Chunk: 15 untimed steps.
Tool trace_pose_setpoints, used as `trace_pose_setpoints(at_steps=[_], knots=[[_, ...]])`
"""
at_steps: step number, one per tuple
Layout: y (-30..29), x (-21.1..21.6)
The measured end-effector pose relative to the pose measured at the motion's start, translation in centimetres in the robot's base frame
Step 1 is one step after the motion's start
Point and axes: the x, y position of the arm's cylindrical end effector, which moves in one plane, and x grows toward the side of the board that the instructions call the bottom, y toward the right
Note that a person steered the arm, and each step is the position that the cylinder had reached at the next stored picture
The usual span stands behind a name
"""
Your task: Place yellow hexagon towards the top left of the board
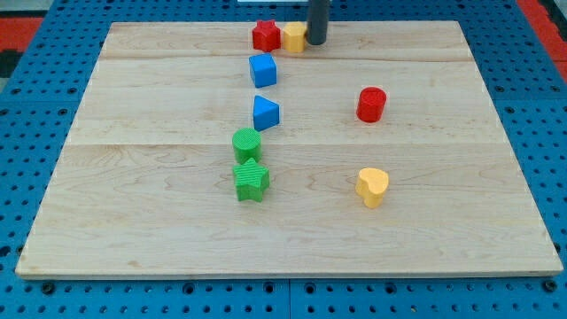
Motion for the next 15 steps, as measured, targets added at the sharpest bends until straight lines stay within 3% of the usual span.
trace_pose_setpoints(at_steps=[2, 3, 5, 8, 10, 11, 12, 15], knots=[[2.4, -2.0], [-1.7, -2.0], [-10.0, 2.8], [-14.0, 9.2], [-23.8, 3.2], [-18.6, 6.2], [-16.4, 5.9], [-20.5, 0.2]])
